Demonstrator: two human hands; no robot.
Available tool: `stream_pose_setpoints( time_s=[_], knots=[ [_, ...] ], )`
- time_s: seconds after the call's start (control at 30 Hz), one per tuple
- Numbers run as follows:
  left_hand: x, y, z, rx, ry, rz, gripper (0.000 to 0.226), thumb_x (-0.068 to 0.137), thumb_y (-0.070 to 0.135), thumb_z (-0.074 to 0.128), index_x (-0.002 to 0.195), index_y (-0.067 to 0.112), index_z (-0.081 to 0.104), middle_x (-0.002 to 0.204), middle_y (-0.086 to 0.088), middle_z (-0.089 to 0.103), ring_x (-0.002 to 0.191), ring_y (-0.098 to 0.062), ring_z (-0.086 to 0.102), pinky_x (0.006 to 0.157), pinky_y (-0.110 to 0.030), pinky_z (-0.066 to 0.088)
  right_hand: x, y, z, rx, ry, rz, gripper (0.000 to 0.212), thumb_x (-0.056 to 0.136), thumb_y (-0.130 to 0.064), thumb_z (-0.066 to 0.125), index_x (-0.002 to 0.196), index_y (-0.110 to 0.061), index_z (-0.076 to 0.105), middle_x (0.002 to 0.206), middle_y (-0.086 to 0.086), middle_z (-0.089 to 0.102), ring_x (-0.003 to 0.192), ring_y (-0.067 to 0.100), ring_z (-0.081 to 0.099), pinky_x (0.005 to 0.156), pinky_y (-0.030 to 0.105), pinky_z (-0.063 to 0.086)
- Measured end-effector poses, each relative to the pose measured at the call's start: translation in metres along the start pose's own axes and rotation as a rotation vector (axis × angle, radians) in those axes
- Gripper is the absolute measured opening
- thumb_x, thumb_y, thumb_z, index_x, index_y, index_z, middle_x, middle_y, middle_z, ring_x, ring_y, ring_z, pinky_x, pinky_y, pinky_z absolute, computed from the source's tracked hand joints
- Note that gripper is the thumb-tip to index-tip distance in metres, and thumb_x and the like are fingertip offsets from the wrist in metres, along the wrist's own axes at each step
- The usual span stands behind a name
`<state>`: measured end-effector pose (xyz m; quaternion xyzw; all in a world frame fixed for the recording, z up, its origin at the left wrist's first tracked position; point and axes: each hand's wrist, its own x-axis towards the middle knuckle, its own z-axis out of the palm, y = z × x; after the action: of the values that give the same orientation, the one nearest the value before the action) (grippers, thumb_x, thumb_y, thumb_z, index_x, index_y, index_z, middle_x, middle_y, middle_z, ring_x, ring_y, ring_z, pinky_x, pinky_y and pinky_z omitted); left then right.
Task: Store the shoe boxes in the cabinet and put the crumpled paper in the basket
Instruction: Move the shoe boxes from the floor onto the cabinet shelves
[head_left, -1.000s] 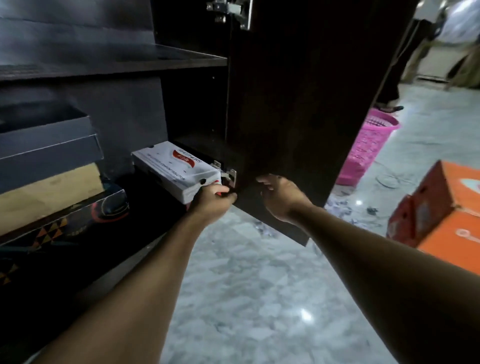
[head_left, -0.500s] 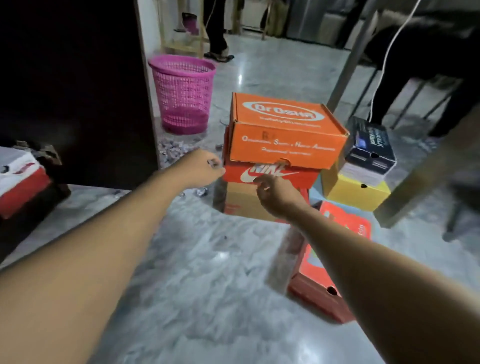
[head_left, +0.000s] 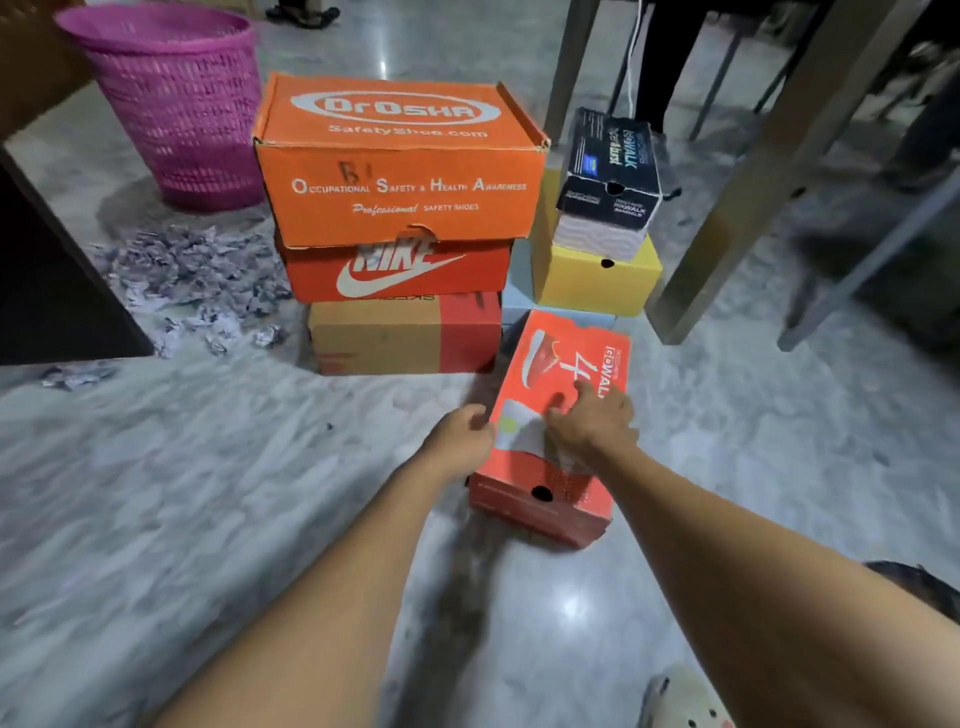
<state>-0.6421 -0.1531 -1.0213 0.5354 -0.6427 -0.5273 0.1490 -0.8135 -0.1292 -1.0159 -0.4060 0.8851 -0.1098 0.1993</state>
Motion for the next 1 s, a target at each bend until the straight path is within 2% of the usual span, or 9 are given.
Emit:
stream_pose_setpoints(
  time_s=[0.13, 0.23, 0.37, 0.47, 0.53, 0.73, 0.83, 0.93, 1.0],
  knots=[
    [0.009, -0.003, 0.019, -0.018, -0.027, -0.018, 0.022, 0.092, 0.03, 0.05, 0.1, 0.013, 0.061, 0.085, -0.001, 0.061, 0.075, -0.019, 0.054, 0.069, -0.031, 0.041, 0.005, 0.022, 0.013, 0.149, -0.112, 0.104, 0.071, 0.087, -0.046, 0.055, 0.146, -0.022, 0.024, 0.145, 0.017, 0.026, 0.126, 0.045, 0.043, 0.107, 0.051, 0.038],
    [0.009, -0.006, 0.017, 0.002, 0.089, -0.083, 0.02, 0.086, 0.036, 0.056, 0.089, 0.016, 0.062, 0.085, 0.002, 0.064, 0.077, -0.019, 0.058, 0.069, -0.031, 0.046, -0.002, 0.034, 0.014, 0.206, 0.041, 0.099, 0.071, 0.087, -0.047, 0.056, 0.144, -0.016, 0.026, 0.135, 0.017, 0.034, 0.118, 0.046, 0.05, 0.099, 0.05, 0.042],
    [-0.004, -0.025, 0.008, 0.043, 0.08, -0.247, 0.03, 0.082, 0.05, 0.056, 0.078, 0.02, 0.061, 0.068, -0.002, 0.061, 0.055, -0.02, 0.057, 0.049, -0.02, 0.04, -0.016, 0.056, 0.017, 0.235, 0.071, 0.114, 0.058, 0.089, -0.051, 0.049, 0.132, -0.014, 0.035, 0.125, 0.014, 0.05, 0.108, 0.038, 0.057, 0.089, 0.045, 0.046],
    [-0.009, -0.045, 0.006, -0.032, 0.003, -0.301, 0.05, 0.078, 0.061, 0.057, 0.101, 0.016, 0.063, 0.097, -0.003, 0.07, 0.084, -0.023, 0.067, 0.07, -0.027, 0.05, -0.021, 0.062, 0.025, 0.267, -0.035, 0.091, 0.055, 0.086, -0.057, 0.049, 0.122, -0.017, 0.035, 0.117, 0.011, 0.059, 0.098, 0.034, 0.062, 0.085, 0.043, 0.05],
    [-0.016, -0.052, 0.005, -0.106, -0.045, -0.33, 0.05, 0.085, 0.057, 0.058, 0.116, 0.018, 0.06, 0.113, 0.0, 0.066, 0.096, -0.018, 0.064, 0.069, -0.028, 0.046, -0.027, 0.059, 0.029, 0.305, -0.099, 0.057, 0.05, 0.087, -0.059, 0.051, 0.113, -0.019, 0.034, 0.114, 0.01, 0.062, 0.095, 0.031, 0.064, 0.084, 0.045, 0.053],
    [-0.032, -0.073, -0.012, -0.078, 0.281, -0.336, 0.039, 0.085, 0.051, 0.058, 0.076, 0.016, 0.044, 0.073, 0.0, 0.051, 0.062, -0.017, 0.048, 0.054, -0.03, 0.033, -0.053, 0.03, 0.049, 0.31, -0.125, -0.143, 0.047, 0.084, -0.056, 0.057, 0.112, -0.023, 0.04, 0.101, -0.002, 0.062, 0.089, 0.024, 0.065, 0.081, 0.042, 0.053],
    [-0.046, -0.092, -0.033, -0.115, 0.368, -0.411, 0.049, 0.081, 0.059, 0.055, 0.09, 0.011, 0.051, 0.085, -0.004, 0.056, 0.072, -0.02, 0.054, 0.055, -0.03, 0.035, -0.059, 0.013, 0.062, 0.437, -0.259, -0.278, 0.045, 0.086, -0.044, 0.064, 0.125, -0.03, 0.045, 0.107, -0.011, 0.061, 0.093, 0.015, 0.063, 0.083, 0.035, 0.053],
    [-0.057, -0.108, -0.055, -0.19, 0.437, -0.449, 0.068, 0.069, 0.068, 0.051, 0.099, 0.007, 0.057, 0.09, -0.009, 0.064, 0.078, -0.026, 0.06, 0.057, -0.03, 0.039, -0.061, 0.001, 0.071, 0.609, -0.376, -0.326, 0.051, 0.09, -0.033, 0.065, 0.138, -0.029, 0.045, 0.122, -0.006, 0.06, 0.101, 0.014, 0.063, 0.078, 0.022, 0.051],
    [-0.062, -0.116, -0.064, -0.242, 0.48, -0.455, 0.064, 0.07, 0.067, 0.051, 0.097, 0.009, 0.058, 0.096, -0.011, 0.069, 0.08, -0.027, 0.063, 0.061, -0.031, 0.044, -0.06, -0.002, 0.08, 0.667, -0.446, -0.248, 0.054, 0.09, -0.038, 0.066, 0.139, -0.028, 0.046, 0.122, -0.001, 0.064, 0.101, 0.018, 0.067, 0.083, 0.028, 0.055]
  ],
)
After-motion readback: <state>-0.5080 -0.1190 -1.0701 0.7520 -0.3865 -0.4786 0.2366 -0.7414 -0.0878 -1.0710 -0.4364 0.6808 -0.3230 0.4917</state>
